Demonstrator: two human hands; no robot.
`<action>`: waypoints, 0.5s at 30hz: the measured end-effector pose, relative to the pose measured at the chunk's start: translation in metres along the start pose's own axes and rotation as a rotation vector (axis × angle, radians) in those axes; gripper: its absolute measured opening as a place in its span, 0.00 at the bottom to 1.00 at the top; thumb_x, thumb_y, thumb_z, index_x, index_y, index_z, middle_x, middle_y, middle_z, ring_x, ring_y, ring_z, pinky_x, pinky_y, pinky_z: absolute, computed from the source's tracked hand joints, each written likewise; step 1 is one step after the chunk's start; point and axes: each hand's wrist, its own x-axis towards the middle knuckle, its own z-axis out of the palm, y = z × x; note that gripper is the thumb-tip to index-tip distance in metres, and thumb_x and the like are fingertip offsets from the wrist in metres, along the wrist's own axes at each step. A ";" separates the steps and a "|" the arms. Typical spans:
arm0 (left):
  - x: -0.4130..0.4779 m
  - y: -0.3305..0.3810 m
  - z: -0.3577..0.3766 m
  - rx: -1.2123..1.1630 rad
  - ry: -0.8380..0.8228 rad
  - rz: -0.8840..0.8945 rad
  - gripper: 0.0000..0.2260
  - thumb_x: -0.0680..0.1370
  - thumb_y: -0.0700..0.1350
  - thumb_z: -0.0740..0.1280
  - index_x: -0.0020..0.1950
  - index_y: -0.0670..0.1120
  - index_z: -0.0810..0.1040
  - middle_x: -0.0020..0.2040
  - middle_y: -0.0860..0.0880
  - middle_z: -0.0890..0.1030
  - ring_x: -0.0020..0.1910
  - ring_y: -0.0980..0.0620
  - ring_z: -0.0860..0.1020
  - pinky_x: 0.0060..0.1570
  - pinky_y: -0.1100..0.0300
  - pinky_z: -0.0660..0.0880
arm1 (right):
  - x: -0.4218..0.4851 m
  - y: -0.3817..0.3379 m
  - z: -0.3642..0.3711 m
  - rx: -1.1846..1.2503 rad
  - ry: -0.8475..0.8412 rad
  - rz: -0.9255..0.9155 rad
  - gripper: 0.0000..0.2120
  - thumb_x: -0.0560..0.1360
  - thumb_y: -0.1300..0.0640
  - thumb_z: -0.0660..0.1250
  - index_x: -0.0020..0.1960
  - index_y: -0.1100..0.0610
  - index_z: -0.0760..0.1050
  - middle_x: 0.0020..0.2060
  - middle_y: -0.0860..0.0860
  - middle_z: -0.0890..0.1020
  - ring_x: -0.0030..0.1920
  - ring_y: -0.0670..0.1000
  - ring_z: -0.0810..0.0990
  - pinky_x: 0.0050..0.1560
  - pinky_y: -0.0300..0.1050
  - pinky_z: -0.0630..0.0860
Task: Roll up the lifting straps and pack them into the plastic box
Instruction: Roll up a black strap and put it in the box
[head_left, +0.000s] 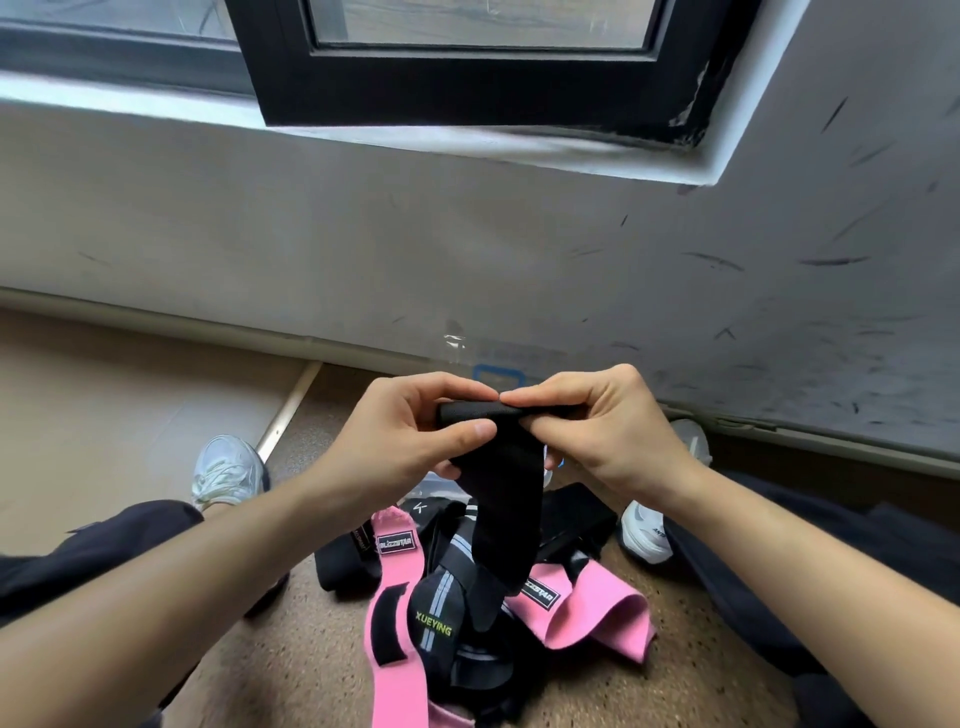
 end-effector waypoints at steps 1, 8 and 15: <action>0.000 0.000 0.000 0.002 -0.001 0.007 0.10 0.77 0.35 0.73 0.57 0.43 0.85 0.46 0.41 0.86 0.38 0.54 0.82 0.32 0.64 0.76 | 0.000 -0.001 0.000 -0.011 -0.004 -0.010 0.20 0.72 0.77 0.67 0.50 0.56 0.87 0.39 0.53 0.87 0.28 0.54 0.80 0.34 0.42 0.77; 0.001 0.000 0.000 -0.078 -0.003 -0.004 0.11 0.76 0.30 0.71 0.55 0.43 0.85 0.45 0.44 0.86 0.40 0.54 0.81 0.32 0.66 0.76 | 0.000 -0.010 -0.007 -0.044 -0.076 0.034 0.16 0.73 0.72 0.72 0.54 0.54 0.87 0.46 0.55 0.86 0.35 0.65 0.82 0.39 0.56 0.82; 0.001 0.000 0.004 -0.017 0.025 0.049 0.12 0.75 0.29 0.72 0.53 0.44 0.85 0.44 0.48 0.86 0.39 0.56 0.80 0.33 0.65 0.75 | -0.002 -0.014 -0.003 0.193 -0.111 0.244 0.07 0.78 0.63 0.70 0.55 0.63 0.82 0.41 0.56 0.81 0.28 0.44 0.79 0.26 0.40 0.80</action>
